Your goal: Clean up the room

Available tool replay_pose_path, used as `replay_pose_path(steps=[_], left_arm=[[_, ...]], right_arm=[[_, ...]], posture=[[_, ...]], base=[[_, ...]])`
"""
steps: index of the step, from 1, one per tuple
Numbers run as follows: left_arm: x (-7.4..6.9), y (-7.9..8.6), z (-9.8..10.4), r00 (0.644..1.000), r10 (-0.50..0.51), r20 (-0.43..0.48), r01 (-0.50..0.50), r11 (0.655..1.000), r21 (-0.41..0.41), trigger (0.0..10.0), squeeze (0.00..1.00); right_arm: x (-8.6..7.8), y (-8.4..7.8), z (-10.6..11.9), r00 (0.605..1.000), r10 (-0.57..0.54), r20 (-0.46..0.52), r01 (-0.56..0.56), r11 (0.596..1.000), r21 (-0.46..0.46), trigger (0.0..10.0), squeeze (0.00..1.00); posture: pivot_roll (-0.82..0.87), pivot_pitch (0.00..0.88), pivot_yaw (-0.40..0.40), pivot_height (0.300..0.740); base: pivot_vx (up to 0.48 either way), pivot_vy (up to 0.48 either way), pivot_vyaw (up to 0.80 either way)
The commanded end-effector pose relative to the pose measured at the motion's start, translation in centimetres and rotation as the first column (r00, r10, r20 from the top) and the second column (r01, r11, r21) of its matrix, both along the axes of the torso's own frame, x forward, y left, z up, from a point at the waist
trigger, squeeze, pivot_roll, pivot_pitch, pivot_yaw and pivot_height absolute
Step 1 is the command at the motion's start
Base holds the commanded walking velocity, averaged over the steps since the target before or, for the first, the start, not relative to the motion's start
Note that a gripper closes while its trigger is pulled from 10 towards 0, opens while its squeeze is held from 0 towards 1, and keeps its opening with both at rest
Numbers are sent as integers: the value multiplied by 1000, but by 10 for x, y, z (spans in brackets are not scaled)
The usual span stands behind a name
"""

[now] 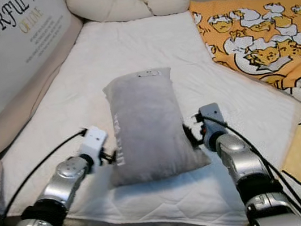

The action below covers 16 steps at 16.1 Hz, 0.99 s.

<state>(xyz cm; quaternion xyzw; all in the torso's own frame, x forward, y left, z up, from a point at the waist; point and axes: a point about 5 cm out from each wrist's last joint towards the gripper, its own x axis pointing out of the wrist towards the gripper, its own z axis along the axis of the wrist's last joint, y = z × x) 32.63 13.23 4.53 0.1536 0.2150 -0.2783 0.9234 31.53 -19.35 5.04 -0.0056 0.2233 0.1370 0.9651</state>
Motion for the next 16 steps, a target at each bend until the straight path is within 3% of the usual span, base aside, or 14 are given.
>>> replay_pose_path(steps=[1,3,5,9,10,12,13,14,15,16], left_arm=[[-7,-10,-2,990,-135,-36,133,989,-65,10000,0],[-7,-10,0,988,-150,-28,146,984,-97,10000,0],[-8,-1,10,977,-211,-6,208,965,-162,10000,0],[-24,14,21,940,-339,19,337,922,-194,10000,0],[-32,17,19,926,-378,6,373,909,-186,10000,0],[-35,26,9,939,-342,-28,335,932,-139,10000,0],[-33,36,2,959,-279,-57,268,952,-147,10000,0],[-31,41,1,966,-248,-67,235,959,-159,10000,0],[-29,50,0,978,-187,-89,168,968,-188,10000,1000],[-27,60,0,984,-145,-108,119,969,-218,10000,1000]], right_arm=[[-7,14,3,993,115,0,-114,987,110,10000,0],[-14,15,5,984,179,9,-179,973,144,10000,0],[-32,6,12,950,311,18,-309,932,188,10000,0],[-50,-9,24,907,421,5,-414,890,192,10000,0],[-53,-17,22,913,407,-15,-398,900,179,10000,0],[-51,-35,15,959,279,-50,-268,951,153,10000,0],[-47,-50,7,986,149,-79,-136,979,150,10000,627],[-46,-55,5,990,111,-86,-97,982,160,10000,1000],[-46,-62,2,994,62,-94,-44,983,180,10000,1000],[-45,-67,1,995,29,-98,-9,980,198,10000,1000]], posture=[[13,0,4,740],[15,0,7,740],[15,0,19,740],[3,0,36,740],[8,0,33,740],[11,0,31,740],[19,0,30,740],[19,0,30,740],[19,0,30,740],[17,0,32,740]], base=[[0,0,0],[0,0,0],[0,0,0],[0,0,0],[0,0,0],[0,0,0],[0,0,0],[0,0,0],[0,0,0],[0,0,0]])
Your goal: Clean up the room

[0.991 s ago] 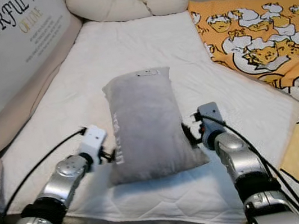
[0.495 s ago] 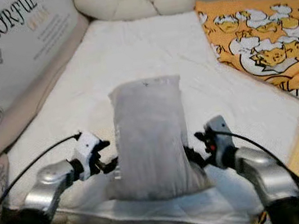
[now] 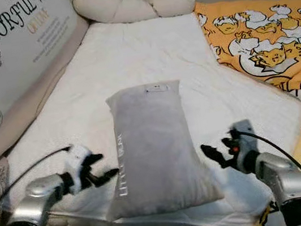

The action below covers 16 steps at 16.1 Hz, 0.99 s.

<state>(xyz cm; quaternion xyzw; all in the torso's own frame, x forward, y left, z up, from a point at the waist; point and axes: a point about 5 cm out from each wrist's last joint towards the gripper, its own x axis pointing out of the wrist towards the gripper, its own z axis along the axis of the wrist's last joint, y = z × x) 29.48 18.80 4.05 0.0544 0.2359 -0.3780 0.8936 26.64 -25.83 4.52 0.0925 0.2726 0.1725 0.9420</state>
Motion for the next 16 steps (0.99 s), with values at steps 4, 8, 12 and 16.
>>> replay_pose_path(steps=[4,8,12,16], left_arm=[[19,21,14,977,205,-56,-212,955,-210,10000,1000],[36,-1,22,935,310,-173,-355,808,-470,10000,1000],[17,-44,-3,954,89,-285,-218,861,-460,10000,1000],[5,-66,-15,952,-27,-306,-106,907,-408,9529,408]], right_arm=[[22,-19,13,964,-255,74,224,930,291,10000,1000],[31,2,8,974,-225,35,177,844,506,10000,1000],[27,57,-14,996,34,-77,18,805,593,10000,984],[27,84,-22,986,131,-102,-51,823,566,6549,0]], posture=[[4,0,48,740],[20,0,42,740],[37,0,32,740],[21,0,41,740]], base=[[0,0,0],[0,0,0],[0,0,0],[0,0,0]])
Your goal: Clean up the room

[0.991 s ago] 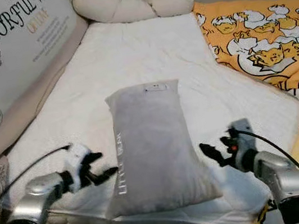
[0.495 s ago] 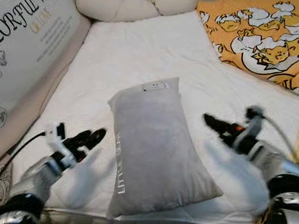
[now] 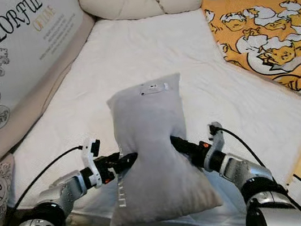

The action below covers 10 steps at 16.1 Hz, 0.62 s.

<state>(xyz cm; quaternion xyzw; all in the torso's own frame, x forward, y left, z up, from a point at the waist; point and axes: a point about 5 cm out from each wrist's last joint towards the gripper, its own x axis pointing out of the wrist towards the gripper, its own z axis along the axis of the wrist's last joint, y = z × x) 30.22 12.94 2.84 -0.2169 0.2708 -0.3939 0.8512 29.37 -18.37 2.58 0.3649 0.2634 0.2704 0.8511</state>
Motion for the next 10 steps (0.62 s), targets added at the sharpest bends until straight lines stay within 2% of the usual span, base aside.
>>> replay_pose_path(steps=[1,2,3,7,10], left_arm=[[-2,-9,-3,999,-38,-12,38,999,26,8000,133],[0,-11,-1,999,-38,-5,38,999,22,2471,0],[3,-14,3,999,-35,4,35,999,7,0,0],[2,-16,1,999,-37,-1,37,999,19,0,0],[4,-18,2,1000,-3,4,3,1000,11,0,0]], right_arm=[[0,10,-3,999,40,-12,-41,999,-22,4275,0],[-1,10,-5,999,49,1,-49,997,-58,0,0],[0,9,-7,1000,19,-9,-19,996,-83,0,0],[3,12,-6,1000,-14,11,15,996,-90,0,0],[3,15,-9,999,-25,25,28,993,-117,0,0]], posture=[[21,0,41,740],[24,0,39,740],[19,0,43,740],[-21,0,65,740],[7,0,37,740]], base=[[0,0,0],[0,0,0],[0,0,0],[0,0,0],[0,0,0]])
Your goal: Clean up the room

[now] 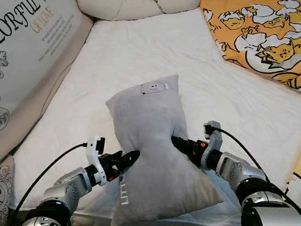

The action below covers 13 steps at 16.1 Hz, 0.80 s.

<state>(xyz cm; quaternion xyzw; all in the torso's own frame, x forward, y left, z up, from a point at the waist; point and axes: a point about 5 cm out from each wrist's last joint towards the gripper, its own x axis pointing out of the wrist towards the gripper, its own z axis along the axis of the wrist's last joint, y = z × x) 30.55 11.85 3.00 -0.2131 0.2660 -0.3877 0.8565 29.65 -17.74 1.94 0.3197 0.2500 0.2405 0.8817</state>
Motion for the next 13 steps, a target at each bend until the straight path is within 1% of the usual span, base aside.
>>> replay_pose_path(steps=[1,2,4,5,6,7,9,10,11,12,13], left_arm=[[1,-5,0,1000,6,-20,-6,1000,-4,0,0],[2,-2,-1,997,52,-51,-52,999,-1,0,0],[2,2,-3,996,71,-61,-71,997,5,0,0],[2,4,-2,994,79,-72,-80,997,-10,0,0],[4,4,0,994,84,-68,-86,996,-20,0,0],[8,5,7,994,95,-48,-97,994,-42,0,0],[12,2,12,995,92,-31,-94,994,-60,0,0],[12,1,14,996,87,-28,-89,993,-72,0,0],[15,-3,21,999,51,2,-50,996,-73,0,0],[16,-4,23,999,46,7,-45,996,-78,0,0],[21,-7,31,999,44,27,-41,994,-106,0,0]], right_arm=[[0,10,-3,999,34,-34,-35,999,-9,0,0],[-1,13,-5,998,47,-49,-48,999,-15,0,0],[0,16,-4,998,53,-37,-54,998,-12,0,0],[3,22,1,996,90,16,-90,996,-18,0,0],[4,25,2,994,104,30,-103,994,-21,0,0],[7,29,5,993,108,51,-107,994,-28,0,0],[10,33,8,992,114,56,-112,993,-41,0,0],[12,35,11,991,113,73,-111,993,-35,0,0],[22,37,21,990,77,118,-73,997,-39,0,0],[24,37,23,990,63,129,-58,997,-42,0,0],[28,41,29,990,76,122,-76,997,-9,0,0]], posture=[[16,0,31,740],[20,0,31,740],[19,0,37,740],[18,0,47,740],[18,0,49,740],[22,0,49,740],[29,0,54,740],[32,0,54,740],[34,0,57,740],[32,0,60,740],[26,0,66,740]], base=[[0,0,0],[0,0,0],[0,0,0],[0,0,0],[0,0,0],[0,0,0],[0,0,0],[0,0,0],[0,0,0],[0,0,0],[0,0,0]])
